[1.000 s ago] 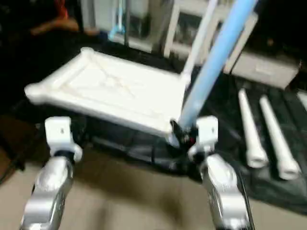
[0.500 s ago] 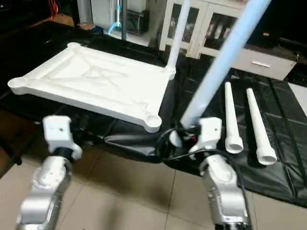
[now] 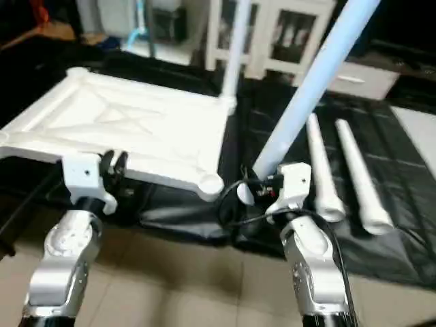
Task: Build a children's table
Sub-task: Insert table leg to table base
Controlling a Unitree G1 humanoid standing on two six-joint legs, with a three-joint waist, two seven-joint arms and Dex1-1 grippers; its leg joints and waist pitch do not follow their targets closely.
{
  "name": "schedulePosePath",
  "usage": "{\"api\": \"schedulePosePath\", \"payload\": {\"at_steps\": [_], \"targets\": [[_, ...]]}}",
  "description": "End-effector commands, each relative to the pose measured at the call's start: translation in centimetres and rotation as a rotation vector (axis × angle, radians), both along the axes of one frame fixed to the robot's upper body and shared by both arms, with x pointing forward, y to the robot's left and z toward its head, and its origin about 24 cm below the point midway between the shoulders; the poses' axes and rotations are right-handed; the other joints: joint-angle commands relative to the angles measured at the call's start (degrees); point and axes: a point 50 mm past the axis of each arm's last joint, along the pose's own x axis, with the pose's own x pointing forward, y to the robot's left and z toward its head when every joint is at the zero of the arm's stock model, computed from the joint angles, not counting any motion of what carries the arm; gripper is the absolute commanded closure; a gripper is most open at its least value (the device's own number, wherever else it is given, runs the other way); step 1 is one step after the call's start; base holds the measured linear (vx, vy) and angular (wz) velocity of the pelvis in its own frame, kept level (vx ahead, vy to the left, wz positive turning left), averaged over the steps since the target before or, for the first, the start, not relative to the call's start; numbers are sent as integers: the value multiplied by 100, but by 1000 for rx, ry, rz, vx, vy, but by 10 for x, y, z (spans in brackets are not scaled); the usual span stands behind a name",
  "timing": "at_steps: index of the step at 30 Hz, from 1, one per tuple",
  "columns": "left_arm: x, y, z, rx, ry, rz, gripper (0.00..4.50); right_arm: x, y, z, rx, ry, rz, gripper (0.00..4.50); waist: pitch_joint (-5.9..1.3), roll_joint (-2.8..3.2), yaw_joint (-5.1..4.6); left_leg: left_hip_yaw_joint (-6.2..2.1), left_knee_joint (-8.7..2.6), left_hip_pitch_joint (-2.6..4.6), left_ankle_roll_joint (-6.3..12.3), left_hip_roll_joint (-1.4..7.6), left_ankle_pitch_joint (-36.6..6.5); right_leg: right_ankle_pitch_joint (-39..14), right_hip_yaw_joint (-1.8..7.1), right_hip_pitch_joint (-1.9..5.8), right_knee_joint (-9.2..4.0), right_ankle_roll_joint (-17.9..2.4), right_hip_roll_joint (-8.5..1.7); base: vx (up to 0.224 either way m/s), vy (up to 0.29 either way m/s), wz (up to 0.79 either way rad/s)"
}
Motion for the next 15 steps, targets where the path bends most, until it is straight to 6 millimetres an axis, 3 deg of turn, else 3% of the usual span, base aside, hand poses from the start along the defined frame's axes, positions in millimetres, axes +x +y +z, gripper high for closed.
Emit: {"api": "schedulePosePath", "payload": {"at_steps": [1, 2, 3, 4, 5, 6, 7, 8, 9, 10, 11, 12, 13, 14, 15], "targets": [[2, -5, -1, -6, 3, -25, 322, 3, -4, 9, 8, -45, -11, 262, -432, 59, 36, 135, -283, -93, 1344, -226, -124, 121, 180, 448, -229, -1632, -43, 161, 30, 7], [2, -5, -1, -7, 3, -25, 322, 3, -4, 9, 8, -44, -12, 262, -478, 66, 65, 60, -188, -25, 1700, -320, 831, 788, 171, 483, -104, -1506, 91, 196, 9, 14], [3, -6, -1, -7, 3, -27, 322, 2, -4, 9, 9, -43, -12, 262, -491, 75, 45, 13, -155, 77, 1844, -329, 1133, 1015, 152, 429, -41, -1435, 149, 196, 9, 14], [3, -6, -1, -8, 3, -30, 322, 2, -5, 9, 11, -41, -14, 262, -510, 134, -64, -234, -122, 433, 2271, -232, 1994, 1236, 34, 140, 195, -1110, 263, 201, -7, 14], [4, -7, -1, -10, 4, -38, 322, 2, -5, 9, 16, -34, -23, 262, -524, 110, -161, -443, -62, 681, 2572, -125, 2508, 1030, -14, -113, 309, -828, 259, 171, -37, 1], [4, -9, -2, -9, 6, -44, 322, 2, -6, 8, 19, -32, -26, 262, -528, 133, -361, -793, -65, 1409, 2787, 390, 2928, -228, -12, -969, 593, -395, -21, 171, -37, 1], [4, -9, -2, -8, 6, -44, 322, 1, -6, 8, 19, -32, -26, 262, -516, 34, -393, -955, -110, 1409, 2865, 584, 3149, -506, 38, -1098, 699, -90, -185, 85, -80, -43], [4, -10, -2, -7, 6, -50, 322, 1, -6, 8, 23, -26, -23, 262, -473, -171, -233, -147, 205, 685, 1855, -502, 1939, 152, 487, -366, 306, -486, -226, 84, -68, -57], [4, -10, -2, -7, 7, -52, 322, 1, -5, 7, 24, -24, -23, 262, -544, -412, 46, 130, 727, -16, 1526, -1021, 740, 439, 1183, 554, 255, -1348, -254, 84, -68, -57], [4, -10, -2, -6, 7, -53, 322, 1, -5, 7, 23, -22, -21, 262, -354, -414, 419, 28, 1365, -608, 943, -965, -922, 1683, 1868, 864, -83, -2794, -551, 153, 42, -21], [4, -9, -2, -6, 7, -55, 322, 0, -5, 7, 20, -21, -21, 262, -268, -308, 518, -89, 1524, -652, 435, -829, -958, 2182, 1979, 726, -96, -3167, -614, 167, 108, -36], [4, -9, -2, -6, 7, -56, 322, 0, -4, 7, 17, -22, -21, 262, -249, -263, 496, -379, 1610, -1018, -398, -644, -736, 3042, 2077, 892, 55, -3048, -412, 167, 108, -36], [4, -9, -2, -6, 7, -57, 322, -1, -4, 7, 17, -23, -20, 262, -262, -56, 593, -660, 1218, -1030, -716, -407, -199, 3437, 1916, 794, 68, -2250, -230, -11, 100, -61], [4, -9, -2, -6, 8, -59, 322, -1, -4, 7, 19, -26, -21, 262, -386, 284, 342, -670, 130, -887, 205, -409, 1179, 2574, 869, 749, 301, -1234, 353, -230, 87, -42], [4, -9, -2, -5, 9, -60, 322, -1, -5, 7, 19, -29, -21, 262, -276, 364, 178, -717, -58, -576, 647, -423, 1143, 1335, 505, 426, 194, -916, 479, -230, 87, -42]]}}
